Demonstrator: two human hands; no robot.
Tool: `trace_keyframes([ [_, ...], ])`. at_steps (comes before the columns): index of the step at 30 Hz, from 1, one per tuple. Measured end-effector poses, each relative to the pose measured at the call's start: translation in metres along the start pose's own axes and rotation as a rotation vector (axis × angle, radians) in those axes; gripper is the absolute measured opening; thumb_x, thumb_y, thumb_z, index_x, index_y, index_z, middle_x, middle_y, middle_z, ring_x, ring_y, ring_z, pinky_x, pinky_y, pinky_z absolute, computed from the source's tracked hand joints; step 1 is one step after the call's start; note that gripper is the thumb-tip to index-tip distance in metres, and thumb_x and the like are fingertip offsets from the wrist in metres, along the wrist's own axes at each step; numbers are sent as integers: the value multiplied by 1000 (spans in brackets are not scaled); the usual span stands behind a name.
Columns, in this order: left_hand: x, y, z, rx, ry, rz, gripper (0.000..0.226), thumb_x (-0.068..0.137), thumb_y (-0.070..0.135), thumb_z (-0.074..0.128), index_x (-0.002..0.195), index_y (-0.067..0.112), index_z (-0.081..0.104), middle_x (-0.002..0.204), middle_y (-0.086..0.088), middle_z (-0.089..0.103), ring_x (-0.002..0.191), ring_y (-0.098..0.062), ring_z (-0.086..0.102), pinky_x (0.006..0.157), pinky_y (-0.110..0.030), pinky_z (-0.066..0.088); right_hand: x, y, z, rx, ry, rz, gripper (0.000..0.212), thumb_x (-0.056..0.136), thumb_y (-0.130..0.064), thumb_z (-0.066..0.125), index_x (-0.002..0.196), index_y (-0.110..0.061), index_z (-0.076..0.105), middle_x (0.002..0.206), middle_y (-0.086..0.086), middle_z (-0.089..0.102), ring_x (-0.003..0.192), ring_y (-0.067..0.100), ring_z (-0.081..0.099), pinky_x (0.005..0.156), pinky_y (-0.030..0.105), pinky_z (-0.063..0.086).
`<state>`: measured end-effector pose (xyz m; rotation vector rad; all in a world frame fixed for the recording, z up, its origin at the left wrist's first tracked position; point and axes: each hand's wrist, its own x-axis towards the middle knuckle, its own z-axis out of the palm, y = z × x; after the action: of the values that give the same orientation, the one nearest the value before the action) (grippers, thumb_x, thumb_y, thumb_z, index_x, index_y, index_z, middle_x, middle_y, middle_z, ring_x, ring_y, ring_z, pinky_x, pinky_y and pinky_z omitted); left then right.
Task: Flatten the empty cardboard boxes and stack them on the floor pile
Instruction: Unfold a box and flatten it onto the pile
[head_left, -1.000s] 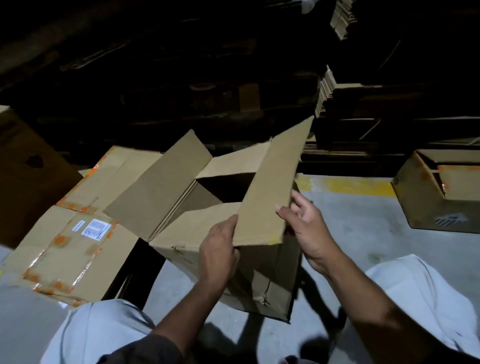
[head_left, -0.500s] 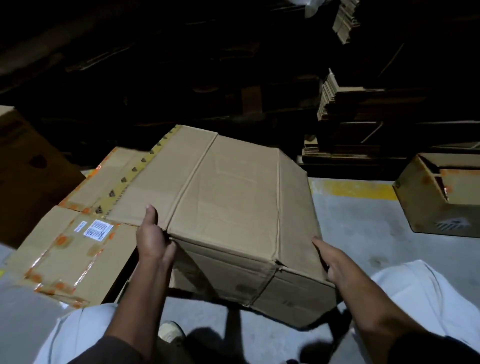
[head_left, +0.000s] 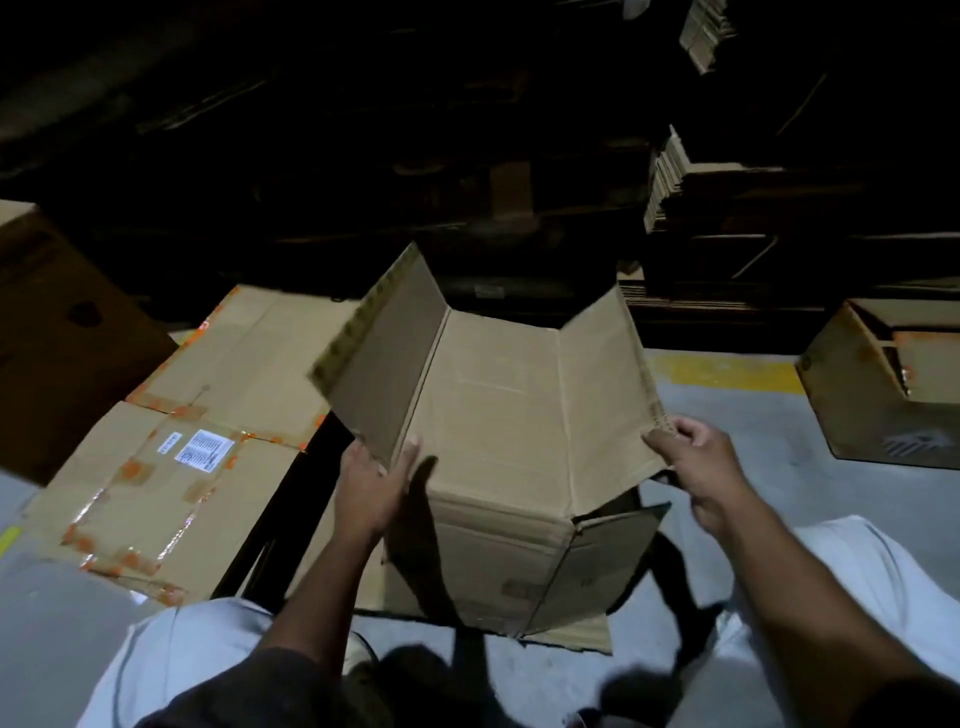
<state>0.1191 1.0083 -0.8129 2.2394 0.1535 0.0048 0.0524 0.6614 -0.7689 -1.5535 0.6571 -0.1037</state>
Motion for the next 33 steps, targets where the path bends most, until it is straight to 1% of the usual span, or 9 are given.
trace_keyframes([
  [4,-1,-27,0,588,-276,48,101,75,91,45,152,25,39,153,-7,46,149,-26,26,122,-55,2,0,17,15,19,6,11,10,96,-5,59,98,-5,69,79,7,70,63,15,64,52,24,49],
  [8,-14,-30,-4,673,-392,-84,74,88,77,45,133,21,60,130,-9,66,136,-30,47,123,-52,13,15,16,14,217,94,68,17,98,-10,59,112,-5,67,88,8,71,76,21,65,50,23,53],
  [13,-20,-34,-2,254,-250,-263,50,98,44,58,114,-3,67,120,-25,67,112,-39,63,88,-38,50,24,14,15,441,184,143,31,98,-13,61,127,-3,60,103,12,69,72,11,68,58,28,58],
  [16,-22,-13,6,243,-160,-192,50,104,37,51,88,-9,63,101,-30,68,101,-43,62,74,-37,40,28,12,12,548,211,178,17,99,-17,61,113,-9,62,89,4,69,60,5,69,69,30,59],
  [20,-20,-6,27,233,-161,-163,65,100,57,41,63,4,49,66,-15,56,70,-36,59,62,-40,43,25,20,16,563,101,226,5,98,-12,60,102,-13,63,72,-4,75,61,5,71,53,17,53],
  [25,-1,6,28,2,-96,-202,50,97,49,56,61,14,50,67,-10,56,65,-28,52,63,-37,39,28,36,24,152,-115,195,27,85,-3,73,108,-11,63,98,10,75,85,22,72,74,32,58],
  [28,5,14,20,-78,-98,-200,39,99,39,58,82,6,66,83,-15,67,76,-29,61,71,-38,45,35,36,24,62,33,94,37,81,-29,81,110,-25,59,113,4,69,101,21,66,92,37,54],
  [30,10,14,14,-110,-78,-240,40,100,38,58,83,2,66,83,-18,67,78,-30,62,76,-41,49,41,42,22,92,157,118,70,65,-76,74,109,-24,57,124,7,63,111,26,63,100,46,52],
  [33,22,13,0,-181,-55,-262,42,99,41,57,99,1,69,91,-16,67,87,-31,63,82,-41,47,53,66,14,157,194,325,111,37,-102,56,96,-9,65,109,17,71,100,38,68,89,60,55],
])
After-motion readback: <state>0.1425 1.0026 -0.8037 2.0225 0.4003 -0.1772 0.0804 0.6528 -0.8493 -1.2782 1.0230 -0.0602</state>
